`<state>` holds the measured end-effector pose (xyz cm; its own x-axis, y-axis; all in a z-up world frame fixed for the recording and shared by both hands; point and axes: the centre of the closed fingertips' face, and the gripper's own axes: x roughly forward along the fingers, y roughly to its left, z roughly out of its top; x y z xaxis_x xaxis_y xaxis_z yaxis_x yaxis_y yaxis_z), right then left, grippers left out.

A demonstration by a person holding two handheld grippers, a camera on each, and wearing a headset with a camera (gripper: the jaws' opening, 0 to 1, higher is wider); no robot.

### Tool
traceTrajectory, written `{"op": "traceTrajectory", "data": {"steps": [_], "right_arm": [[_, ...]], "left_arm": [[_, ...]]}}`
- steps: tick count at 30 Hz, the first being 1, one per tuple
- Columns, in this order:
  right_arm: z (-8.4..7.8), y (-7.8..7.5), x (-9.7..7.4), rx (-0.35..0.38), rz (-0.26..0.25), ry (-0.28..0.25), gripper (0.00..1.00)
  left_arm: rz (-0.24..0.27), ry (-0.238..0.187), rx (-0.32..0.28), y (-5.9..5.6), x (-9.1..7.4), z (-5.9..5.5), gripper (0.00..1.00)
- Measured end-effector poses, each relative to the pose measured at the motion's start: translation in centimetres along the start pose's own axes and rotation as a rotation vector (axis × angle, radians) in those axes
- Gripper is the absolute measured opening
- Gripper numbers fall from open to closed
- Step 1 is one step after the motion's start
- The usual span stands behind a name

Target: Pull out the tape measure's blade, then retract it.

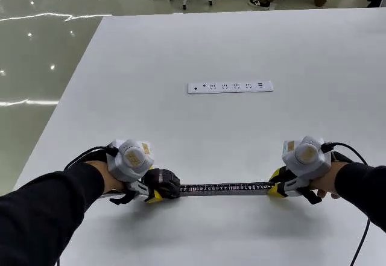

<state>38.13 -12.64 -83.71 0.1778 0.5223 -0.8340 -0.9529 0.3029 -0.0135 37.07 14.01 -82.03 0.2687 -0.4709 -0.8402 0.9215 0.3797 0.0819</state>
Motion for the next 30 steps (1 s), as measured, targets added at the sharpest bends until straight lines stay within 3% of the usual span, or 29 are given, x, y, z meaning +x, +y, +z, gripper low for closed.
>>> {"op": "traceTrajectory", "data": {"steps": [1, 3, 5, 6, 8, 10, 11, 13, 14, 16, 19, 23, 26, 28, 29, 30], "right_arm": [[0.2, -0.2, -0.1, 0.012, -0.021, -0.023, 0.20], [0.6, -0.5, -0.8, 0.076, -0.074, -0.079, 0.25], [0.6, -0.5, -1.6, 0.115, -0.112, -0.120, 0.31], [0.5, -0.4, -2.2, 0.131, -0.136, -0.139, 0.34], [0.3, -0.2, -3.3, 0.167, -0.171, -0.178, 0.40], [0.0, 0.0, -4.2, 0.198, -0.206, -0.208, 0.46], [-0.5, 0.2, -5.0, 0.218, -0.233, -0.221, 0.51], [-1.3, 0.7, -5.9, 0.230, -0.260, -0.224, 0.56], [-1.9, 1.0, -6.8, 0.245, -0.285, -0.233, 0.58], [-2.5, 1.1, -8.2, 0.264, -0.341, -0.275, 0.66], [-3.7, 1.9, -9.8, 0.292, -0.356, -0.295, 0.84], [-5.4, 2.6, -12.2, 0.355, -0.399, -0.328, 0.89], [-6.4, 3.9, -13.2, 0.387, -0.404, -0.337, 0.96], [-6.6, 4.7, -13.4, 0.378, -0.398, -0.334, 0.99], [-6.9, 5.2, -13.4, 0.350, -0.399, -0.316, 1.00], [-7.4, 5.6, -13.5, 0.332, -0.399, -0.284, 1.00]], "left_arm": [[0.021, -0.009, -0.025, 0.3, -0.3, -0.2, 0.38], [0.092, -0.066, -0.089, 1.3, -1.3, -0.2, 0.45], [0.147, -0.139, -0.200, 2.1, -2.6, -0.4, 0.57], [0.140, -0.187, -0.303, 1.9, -3.3, -0.5, 0.64], [0.114, -0.247, -0.413, 1.4, -4.3, -1.0, 0.81], [0.161, -0.297, -0.449, 1.8, -5.3, -1.4, 0.88], [0.190, -0.362, -0.463, 1.9, -6.1, -1.4, 0.91], [0.236, -0.429, -0.450, 1.7, -7.0, -1.5, 1.00], [0.292, -0.448, -0.431, 1.7, -7.6, -2.1, 1.00], [0.292, -0.437, -0.521, 0.6, -7.9, -3.4, 1.00], [0.288, -0.437, -0.581, -1.1, -8.7, -3.8, 1.00], [0.321, -0.476, -0.566, -2.4, -10.1, -3.3, 1.00], [0.275, -0.485, -0.622, -3.6, -9.9, -3.5, 1.00], [0.261, -0.465, -0.606, -4.4, -9.5, -3.9, 1.00], [0.276, -0.437, -0.578, -4.7, -9.5, -4.6, 1.00], [0.281, -0.437, -0.583, -4.7, -9.6, -4.8, 1.00]]}}
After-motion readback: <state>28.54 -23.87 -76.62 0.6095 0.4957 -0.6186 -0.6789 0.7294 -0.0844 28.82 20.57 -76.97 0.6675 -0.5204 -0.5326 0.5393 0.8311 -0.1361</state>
